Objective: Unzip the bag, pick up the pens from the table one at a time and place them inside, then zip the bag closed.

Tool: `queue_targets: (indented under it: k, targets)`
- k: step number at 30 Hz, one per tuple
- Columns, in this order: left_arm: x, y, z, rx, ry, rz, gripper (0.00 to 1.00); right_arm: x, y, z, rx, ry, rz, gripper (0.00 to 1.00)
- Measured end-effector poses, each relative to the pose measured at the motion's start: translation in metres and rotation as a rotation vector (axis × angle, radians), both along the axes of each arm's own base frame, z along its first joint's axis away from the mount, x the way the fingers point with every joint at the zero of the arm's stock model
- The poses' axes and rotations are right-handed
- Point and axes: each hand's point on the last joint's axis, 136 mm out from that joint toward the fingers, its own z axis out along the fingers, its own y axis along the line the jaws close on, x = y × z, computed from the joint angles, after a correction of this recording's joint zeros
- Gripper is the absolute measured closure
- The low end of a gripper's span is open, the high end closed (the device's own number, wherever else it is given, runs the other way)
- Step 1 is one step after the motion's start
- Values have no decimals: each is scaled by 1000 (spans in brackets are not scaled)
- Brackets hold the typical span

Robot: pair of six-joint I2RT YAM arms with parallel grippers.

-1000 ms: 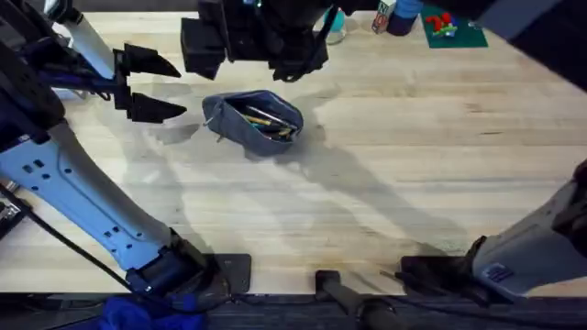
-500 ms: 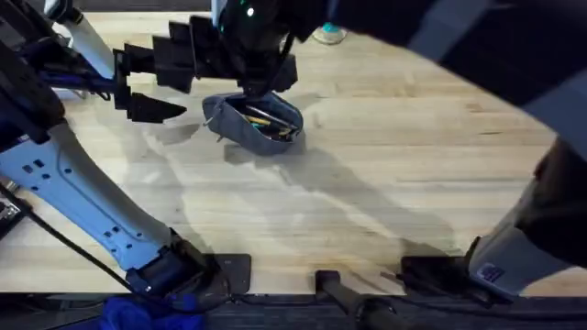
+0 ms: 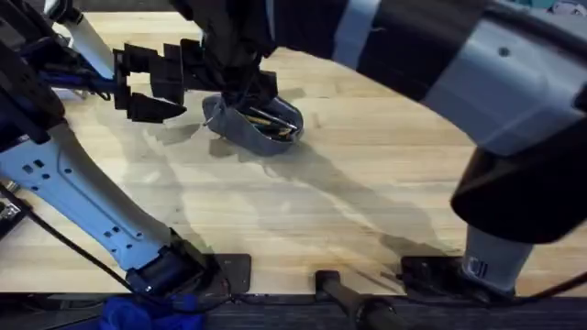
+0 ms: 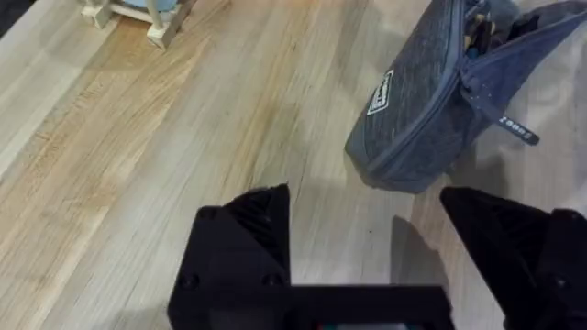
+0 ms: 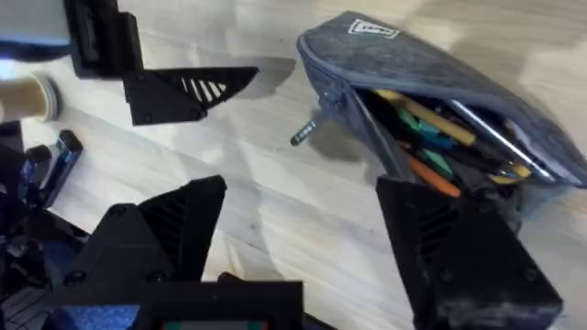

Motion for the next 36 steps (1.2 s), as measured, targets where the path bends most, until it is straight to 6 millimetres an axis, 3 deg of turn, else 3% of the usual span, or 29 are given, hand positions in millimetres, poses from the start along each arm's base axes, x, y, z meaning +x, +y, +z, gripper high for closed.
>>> queue_targets:
  k: [16, 36]
  targets:
    - [0, 0, 0, 0, 0, 0, 8, 7, 18, -38, -20, 60, -21, 7]
    - [0, 0, 0, 0, 0, 0, 8, 13, 26, -55, -19, 80, -53, 7]
